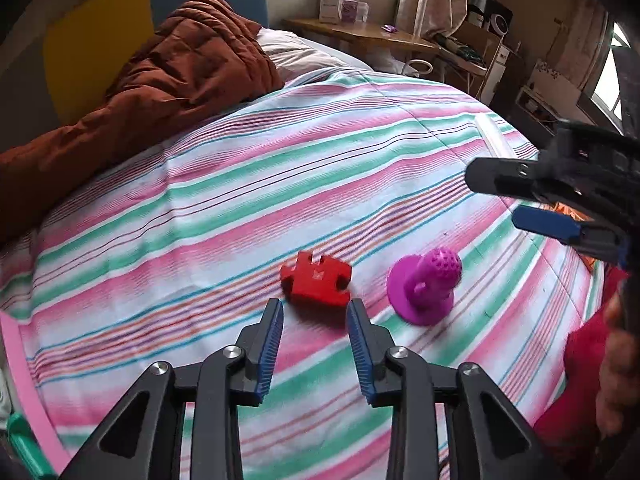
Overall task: Organize rigid objects
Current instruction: 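Reach left tool to the red puzzle piece and grasp it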
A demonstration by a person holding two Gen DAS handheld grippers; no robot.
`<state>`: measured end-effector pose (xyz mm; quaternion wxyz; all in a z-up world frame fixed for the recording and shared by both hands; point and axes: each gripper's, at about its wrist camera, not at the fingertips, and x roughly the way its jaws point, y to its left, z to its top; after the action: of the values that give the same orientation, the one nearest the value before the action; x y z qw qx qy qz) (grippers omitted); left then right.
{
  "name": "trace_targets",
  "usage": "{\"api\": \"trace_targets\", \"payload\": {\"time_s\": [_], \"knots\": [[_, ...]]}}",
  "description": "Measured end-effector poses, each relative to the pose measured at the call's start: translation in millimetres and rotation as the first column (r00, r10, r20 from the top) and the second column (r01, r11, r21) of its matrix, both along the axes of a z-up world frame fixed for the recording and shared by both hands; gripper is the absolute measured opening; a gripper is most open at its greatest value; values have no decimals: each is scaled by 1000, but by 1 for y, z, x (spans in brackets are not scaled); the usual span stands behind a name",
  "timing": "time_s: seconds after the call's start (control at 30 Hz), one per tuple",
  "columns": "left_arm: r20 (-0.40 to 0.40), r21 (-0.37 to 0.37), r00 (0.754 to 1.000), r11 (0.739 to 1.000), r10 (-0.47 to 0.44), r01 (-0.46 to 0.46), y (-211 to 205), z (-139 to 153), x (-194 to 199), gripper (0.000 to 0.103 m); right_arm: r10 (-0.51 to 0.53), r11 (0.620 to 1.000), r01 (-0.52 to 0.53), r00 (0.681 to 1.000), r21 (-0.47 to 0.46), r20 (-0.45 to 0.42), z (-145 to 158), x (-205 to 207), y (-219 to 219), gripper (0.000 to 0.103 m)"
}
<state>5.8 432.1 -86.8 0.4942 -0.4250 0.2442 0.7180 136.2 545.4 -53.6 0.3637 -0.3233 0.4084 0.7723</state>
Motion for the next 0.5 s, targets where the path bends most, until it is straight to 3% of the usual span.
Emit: {"api": "trace_targets", "payload": {"time_s": [0.23, 0.33, 0.5], "knots": [[-11, -16, 999, 999, -49, 48, 31, -12, -1, 34, 11, 1000, -11, 1000, -6, 0, -2, -2, 0, 76], [-70, -10, 995, 998, -65, 64, 38, -15, -2, 35, 5, 1000, -5, 1000, -13, 3, -4, -1, 1, 76], [-53, -6, 996, 998, -71, 70, 38, -15, -5, 35, 11, 1000, -10, 1000, -20, 20, -8, -3, 2, 76]]}}
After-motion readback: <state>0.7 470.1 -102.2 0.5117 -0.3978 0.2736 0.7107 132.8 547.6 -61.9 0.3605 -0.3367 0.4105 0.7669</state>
